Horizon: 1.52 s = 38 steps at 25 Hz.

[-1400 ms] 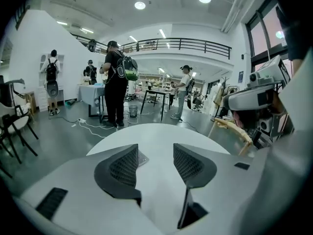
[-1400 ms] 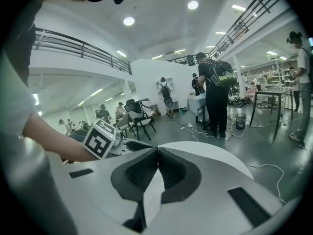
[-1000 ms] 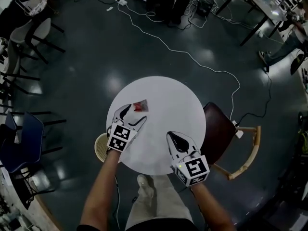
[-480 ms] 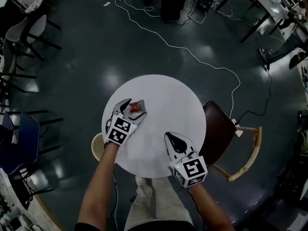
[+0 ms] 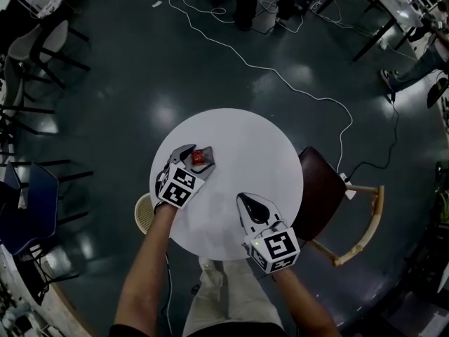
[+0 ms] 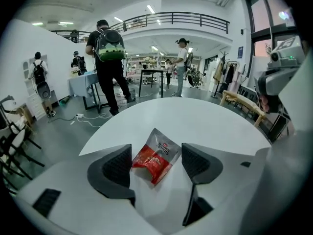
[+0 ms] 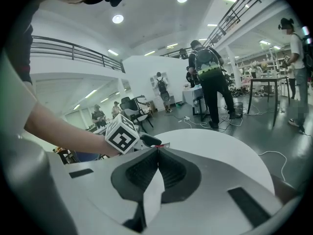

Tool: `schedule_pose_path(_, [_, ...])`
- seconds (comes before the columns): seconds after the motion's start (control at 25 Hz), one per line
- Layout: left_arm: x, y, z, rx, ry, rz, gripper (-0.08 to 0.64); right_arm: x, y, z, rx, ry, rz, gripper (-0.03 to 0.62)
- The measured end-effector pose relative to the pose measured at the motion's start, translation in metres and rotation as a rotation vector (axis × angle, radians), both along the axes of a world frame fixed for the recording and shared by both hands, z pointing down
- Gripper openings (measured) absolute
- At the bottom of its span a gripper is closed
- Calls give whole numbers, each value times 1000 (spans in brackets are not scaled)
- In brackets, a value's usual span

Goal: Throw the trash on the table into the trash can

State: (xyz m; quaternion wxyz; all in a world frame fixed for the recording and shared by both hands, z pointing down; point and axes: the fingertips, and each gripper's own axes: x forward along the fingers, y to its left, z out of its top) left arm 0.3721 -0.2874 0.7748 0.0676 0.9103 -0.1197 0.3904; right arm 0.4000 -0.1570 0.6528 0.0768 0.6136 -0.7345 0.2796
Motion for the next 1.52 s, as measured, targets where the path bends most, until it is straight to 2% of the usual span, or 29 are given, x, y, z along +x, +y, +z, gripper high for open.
schedule_pose_path(0.16, [-1, 4, -2, -8, -5, 28, 321, -3, 0, -1, 0, 1, -3, 18])
schedule_pose_path(0.52, [2, 23, -3, -14, -11, 76, 129, -7, 6, 0, -4, -3, 0, 18])
schedule_pose_path(0.84, [0, 25, -7, -31, 8, 57, 87, -4, 8, -3, -3, -4, 8, 18])
schedule_pose_path(1.08, [1, 30, -26, -7, 30, 62, 78, -1, 12, -11, 7, 2, 15, 18])
schedule_pose_path(1.24, [-3, 31, -50, -6, 52, 41, 75, -6, 12, -26, 15, 5, 11, 18])
schedule_pose_path(1.52, [-7, 35, -110, 19, 149, -24, 74, -7, 10, -63, 52, 18, 10, 18])
